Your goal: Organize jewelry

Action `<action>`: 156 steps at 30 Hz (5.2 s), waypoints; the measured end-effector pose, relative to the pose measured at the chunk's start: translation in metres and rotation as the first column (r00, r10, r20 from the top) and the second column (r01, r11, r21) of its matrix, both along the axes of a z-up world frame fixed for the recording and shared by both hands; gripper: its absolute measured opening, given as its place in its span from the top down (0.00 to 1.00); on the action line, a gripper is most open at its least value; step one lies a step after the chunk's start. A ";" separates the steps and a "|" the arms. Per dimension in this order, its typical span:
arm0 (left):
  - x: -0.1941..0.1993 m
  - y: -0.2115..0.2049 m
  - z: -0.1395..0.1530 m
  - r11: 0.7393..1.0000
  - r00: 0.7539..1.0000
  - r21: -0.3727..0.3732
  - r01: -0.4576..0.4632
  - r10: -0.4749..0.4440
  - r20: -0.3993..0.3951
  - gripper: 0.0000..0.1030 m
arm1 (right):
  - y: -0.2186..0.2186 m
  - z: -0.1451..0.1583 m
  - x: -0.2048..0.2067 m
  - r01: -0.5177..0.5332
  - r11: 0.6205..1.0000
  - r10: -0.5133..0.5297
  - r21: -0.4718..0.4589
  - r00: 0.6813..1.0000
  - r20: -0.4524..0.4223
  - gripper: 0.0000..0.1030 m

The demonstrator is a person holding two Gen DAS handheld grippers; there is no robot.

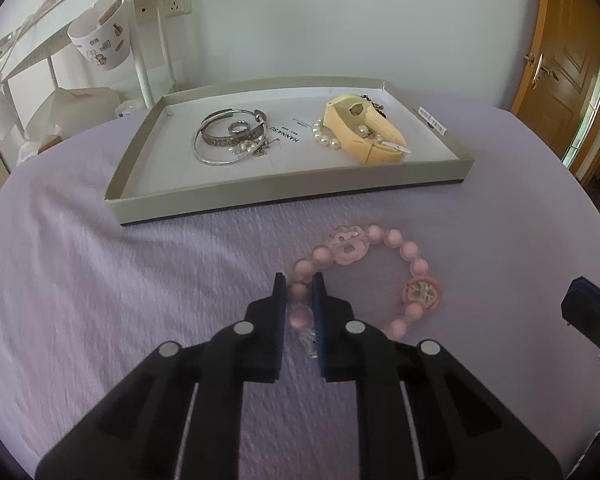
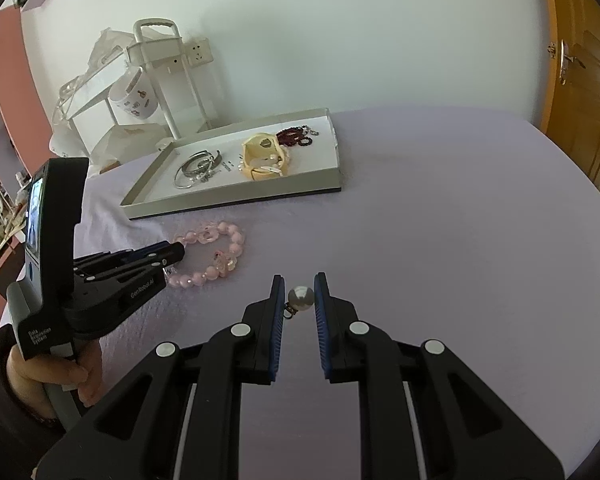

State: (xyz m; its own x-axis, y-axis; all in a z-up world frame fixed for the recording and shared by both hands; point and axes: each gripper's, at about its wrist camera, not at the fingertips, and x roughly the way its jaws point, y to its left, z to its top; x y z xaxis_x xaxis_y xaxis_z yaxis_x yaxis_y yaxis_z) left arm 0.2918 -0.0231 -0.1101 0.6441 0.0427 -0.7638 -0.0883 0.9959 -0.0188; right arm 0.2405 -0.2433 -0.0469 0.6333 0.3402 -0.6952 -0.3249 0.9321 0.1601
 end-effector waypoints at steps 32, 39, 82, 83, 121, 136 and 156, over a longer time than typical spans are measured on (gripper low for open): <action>-0.091 0.052 0.153 0.999 0.934 0.011 -0.038 0.032 0.355 0.88 | 0.032 0.079 -0.001 -0.067 0.995 0.051 0.071 0.978 0.203 0.84; -0.086 0.056 0.158 0.999 0.928 -0.014 -0.035 0.038 0.371 0.88 | 0.033 0.081 0.008 -0.069 0.995 0.051 0.077 0.975 0.218 0.84; 0.069 0.081 0.096 0.999 0.957 -0.044 0.006 0.007 0.289 0.88 | 0.045 0.025 0.166 0.024 0.988 -0.050 0.155 0.985 0.167 0.39; 0.070 0.080 0.095 0.999 0.958 -0.043 0.007 0.006 0.286 0.88 | 0.044 0.025 0.166 0.027 0.988 -0.051 0.151 0.985 0.164 0.39; -0.046 0.074 0.102 1.000 0.888 -0.019 -0.017 0.024 0.459 0.02 | 0.037 0.061 0.058 -0.004 0.991 -0.035 0.137 0.958 0.286 0.01; -0.129 0.080 0.120 0.998 0.885 -0.054 -0.016 0.039 0.463 0.02 | 0.051 0.069 -0.022 -0.007 1.000 -0.002 0.026 0.949 0.315 0.01; -0.162 0.060 0.111 0.999 0.866 0.004 -0.042 0.035 0.499 0.02 | 0.036 0.064 -0.046 -0.006 0.996 -0.022 0.086 0.948 0.319 0.01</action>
